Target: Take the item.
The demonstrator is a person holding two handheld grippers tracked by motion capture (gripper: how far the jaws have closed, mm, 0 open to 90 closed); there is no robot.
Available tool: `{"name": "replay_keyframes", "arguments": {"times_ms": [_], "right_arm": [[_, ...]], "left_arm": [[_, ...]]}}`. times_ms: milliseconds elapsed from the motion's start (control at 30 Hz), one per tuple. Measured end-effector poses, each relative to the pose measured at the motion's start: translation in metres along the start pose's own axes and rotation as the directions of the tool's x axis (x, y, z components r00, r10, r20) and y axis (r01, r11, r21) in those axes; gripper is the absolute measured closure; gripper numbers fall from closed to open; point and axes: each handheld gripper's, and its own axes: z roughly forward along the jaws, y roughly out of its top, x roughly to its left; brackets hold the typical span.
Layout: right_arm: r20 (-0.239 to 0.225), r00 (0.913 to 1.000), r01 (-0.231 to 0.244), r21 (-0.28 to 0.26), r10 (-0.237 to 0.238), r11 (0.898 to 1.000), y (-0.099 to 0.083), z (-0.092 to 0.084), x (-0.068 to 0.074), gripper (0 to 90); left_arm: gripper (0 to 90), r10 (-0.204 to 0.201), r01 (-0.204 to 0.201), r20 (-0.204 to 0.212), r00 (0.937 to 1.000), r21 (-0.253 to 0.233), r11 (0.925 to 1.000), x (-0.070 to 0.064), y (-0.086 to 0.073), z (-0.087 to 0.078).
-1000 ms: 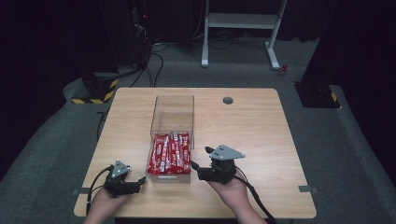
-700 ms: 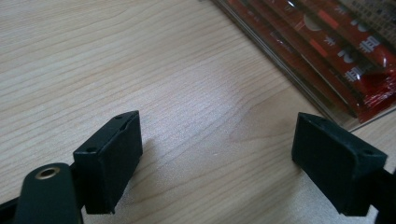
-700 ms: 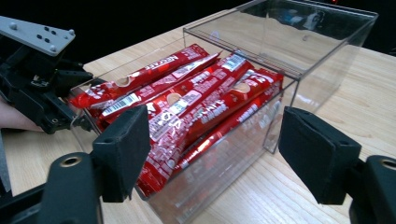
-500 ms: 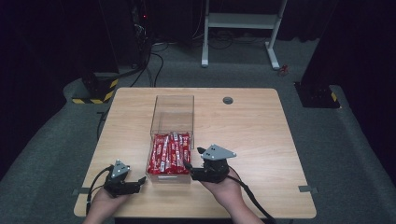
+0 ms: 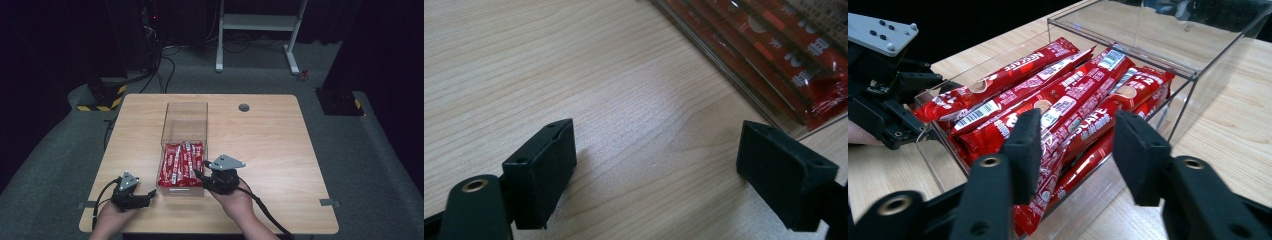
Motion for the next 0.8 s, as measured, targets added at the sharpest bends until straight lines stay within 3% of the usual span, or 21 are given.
{"name": "replay_keyframes", "arguments": {"times_ms": [167, 800], "right_arm": [[-0.013, 0.9999, 0.006, 0.009, -0.006, 1.0, -0.001, 0.003, 0.002, 64.6], [0.054, 0.9983, 0.022, 0.042, -0.024, 0.999, -0.005, 0.011, 0.012, 85.8]], "left_arm": [[16.5, 0.0, 0.0, 0.0, 1.0, 0.0, 1.0, 0.0, 0.0, 0.0], [16.5, 0.0, 0.0, 0.0, 1.0, 0.0, 1.0, 0.0, 0.0, 0.0]]}}
